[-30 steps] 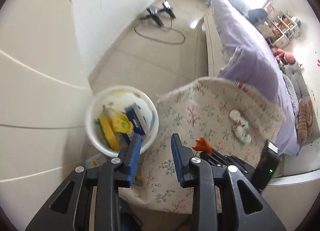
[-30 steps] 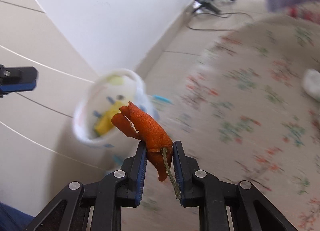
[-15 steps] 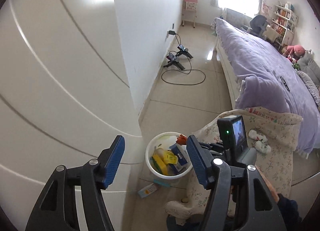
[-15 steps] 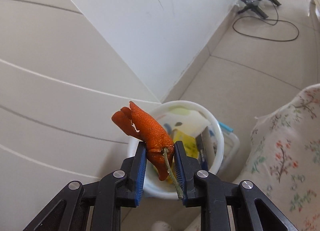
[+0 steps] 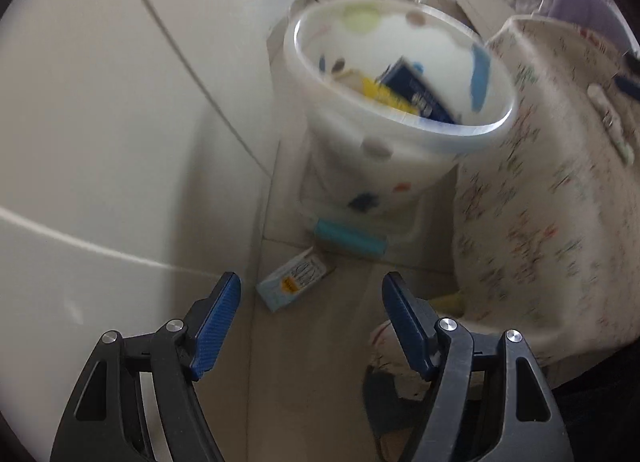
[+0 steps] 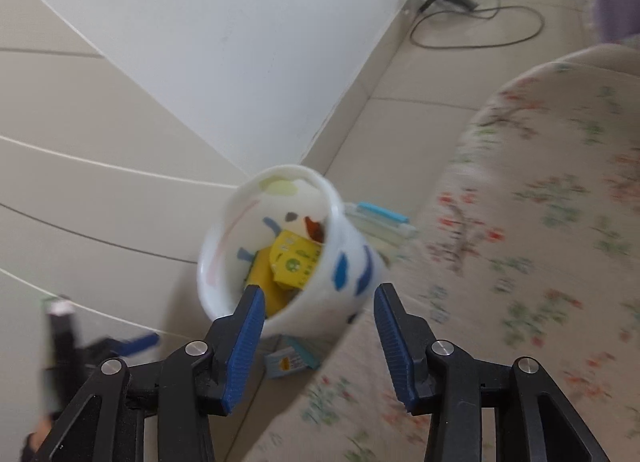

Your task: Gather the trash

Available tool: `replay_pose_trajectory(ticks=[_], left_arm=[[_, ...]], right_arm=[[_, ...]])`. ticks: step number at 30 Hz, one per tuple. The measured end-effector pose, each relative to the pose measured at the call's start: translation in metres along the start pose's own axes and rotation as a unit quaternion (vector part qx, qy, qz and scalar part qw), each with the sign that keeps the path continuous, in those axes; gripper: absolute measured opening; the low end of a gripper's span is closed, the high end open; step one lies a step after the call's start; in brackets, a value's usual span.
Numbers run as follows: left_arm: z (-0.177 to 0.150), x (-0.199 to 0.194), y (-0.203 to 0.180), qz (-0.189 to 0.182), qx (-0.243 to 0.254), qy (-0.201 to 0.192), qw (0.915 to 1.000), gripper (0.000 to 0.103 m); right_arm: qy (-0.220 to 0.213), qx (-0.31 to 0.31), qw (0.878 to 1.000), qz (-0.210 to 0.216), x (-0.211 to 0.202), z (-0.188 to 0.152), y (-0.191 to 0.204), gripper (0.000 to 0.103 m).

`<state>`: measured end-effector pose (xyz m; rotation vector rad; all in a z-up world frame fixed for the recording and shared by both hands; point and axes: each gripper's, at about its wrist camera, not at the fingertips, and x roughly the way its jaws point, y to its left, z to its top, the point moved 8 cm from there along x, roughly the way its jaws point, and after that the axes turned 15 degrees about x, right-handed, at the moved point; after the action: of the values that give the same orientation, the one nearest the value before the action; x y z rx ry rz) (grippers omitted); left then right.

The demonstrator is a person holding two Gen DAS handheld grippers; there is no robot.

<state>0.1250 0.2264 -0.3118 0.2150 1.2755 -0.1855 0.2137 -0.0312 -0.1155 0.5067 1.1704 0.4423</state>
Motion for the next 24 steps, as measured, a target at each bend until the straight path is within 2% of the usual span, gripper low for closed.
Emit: replay_pose_trajectory(ticks=[2, 6, 10, 15, 20, 23, 24], left_arm=[[-0.017, 0.038, -0.007, -0.001, 0.033, 0.017, 0.9993, 0.076], [-0.044, 0.116, -0.016, 0.043, 0.116, 0.048, 0.9912, 0.076], [-0.050, 0.166, -0.026, 0.034, 0.144, 0.043, 0.9880, 0.076], [-0.047, 0.203, -0.027, 0.058, 0.183, 0.048, 0.9803, 0.076], [-0.050, 0.238, -0.024, 0.060, 0.203, 0.074, 0.9746, 0.076], [-0.048, 0.246, -0.022, 0.087, 0.228, 0.073, 0.9669, 0.084], [-0.046, 0.246, -0.022, 0.084, 0.230, 0.062, 0.9675, 0.085]], right_arm=[[-0.011, 0.005, 1.000, -0.002, -0.019, 0.001, -0.011, 0.051], [-0.033, 0.021, 0.999, -0.006, -0.049, -0.001, -0.032, 0.053], [-0.038, 0.025, 0.999, -0.012, -0.059, -0.008, -0.041, 0.053], [-0.040, 0.016, 0.999, -0.013, -0.061, -0.012, -0.042, 0.053], [-0.039, 0.001, 0.999, -0.010, -0.056, -0.013, -0.040, 0.053], [-0.035, -0.001, 0.999, -0.012, -0.053, -0.015, -0.042, 0.053], [-0.034, -0.001, 0.999, -0.011, -0.053, -0.016, -0.043, 0.053]])
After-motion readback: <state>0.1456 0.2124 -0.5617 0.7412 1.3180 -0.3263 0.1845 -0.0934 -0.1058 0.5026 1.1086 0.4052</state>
